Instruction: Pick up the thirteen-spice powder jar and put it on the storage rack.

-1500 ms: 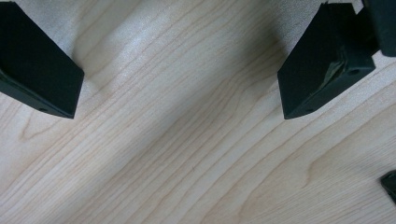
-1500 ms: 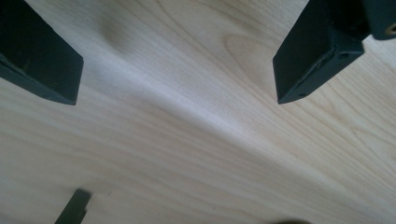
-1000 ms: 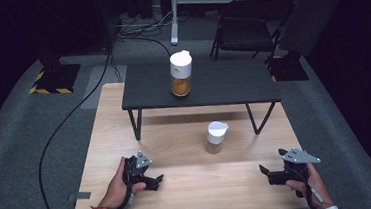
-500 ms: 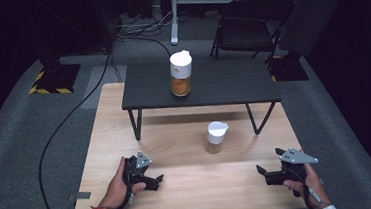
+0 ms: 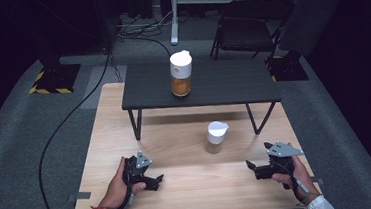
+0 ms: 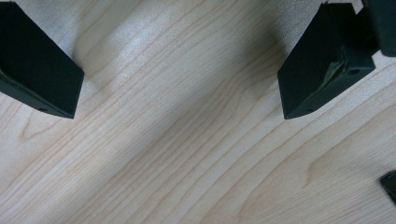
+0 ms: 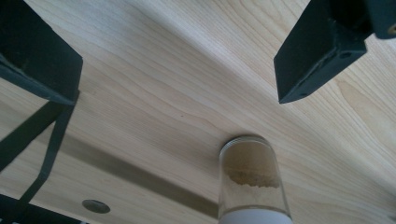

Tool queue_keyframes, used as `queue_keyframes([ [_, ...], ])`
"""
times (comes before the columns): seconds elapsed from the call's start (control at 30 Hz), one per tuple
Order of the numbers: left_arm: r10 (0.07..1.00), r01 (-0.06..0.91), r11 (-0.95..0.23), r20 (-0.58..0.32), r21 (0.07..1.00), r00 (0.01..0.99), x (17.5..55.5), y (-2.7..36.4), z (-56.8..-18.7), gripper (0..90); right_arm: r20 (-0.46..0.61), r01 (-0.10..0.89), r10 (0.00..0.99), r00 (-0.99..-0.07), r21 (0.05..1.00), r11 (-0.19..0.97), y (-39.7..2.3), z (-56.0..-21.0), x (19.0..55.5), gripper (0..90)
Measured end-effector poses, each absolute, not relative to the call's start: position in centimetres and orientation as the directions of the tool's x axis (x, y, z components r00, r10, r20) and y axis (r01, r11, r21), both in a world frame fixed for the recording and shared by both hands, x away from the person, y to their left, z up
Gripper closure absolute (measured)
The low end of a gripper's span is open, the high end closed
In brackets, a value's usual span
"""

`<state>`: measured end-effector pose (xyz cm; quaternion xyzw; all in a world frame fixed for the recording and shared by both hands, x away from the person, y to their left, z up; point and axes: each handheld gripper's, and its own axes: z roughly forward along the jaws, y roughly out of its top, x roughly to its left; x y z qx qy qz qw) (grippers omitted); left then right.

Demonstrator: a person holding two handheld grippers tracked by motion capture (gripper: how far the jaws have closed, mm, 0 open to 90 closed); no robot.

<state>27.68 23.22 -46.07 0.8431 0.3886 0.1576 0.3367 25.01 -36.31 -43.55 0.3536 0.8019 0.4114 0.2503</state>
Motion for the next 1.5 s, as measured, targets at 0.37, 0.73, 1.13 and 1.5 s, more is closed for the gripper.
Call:
queue_keyframes([
  [0.37, 0.761, 0.549, -0.472, 0.004, 0.69, 0.648, 27.7, 23.2, -46.1, 0.0, -0.099, 0.366, 0.768, -0.633, 0.836, 0.409, -34.7, -43.8, 26.3, 1.0],
  [0.73, 0.761, 0.549, -0.472, 0.004, 0.69, 0.648, 27.7, 23.2, -46.1, 0.0, -0.084, 0.36, 0.752, -0.654, 0.839, 0.407, -33.1, -43.6, 28.1, 1.4],
  [1.13, 0.761, 0.549, -0.471, 0.004, 0.69, 0.648, 27.7, 23.2, -46.1, 0.0, -0.057, 0.366, 0.731, -0.68, 0.837, 0.406, -31.3, -43.7, 30.0, 1.3],
  [1.5, 0.762, 0.55, -0.469, 0.003, 0.691, 0.647, 27.7, 23.2, -46.1, 0.0, -0.038, 0.372, 0.715, -0.698, 0.834, 0.408, -29.7, -44.0, 31.1, 1.4],
])
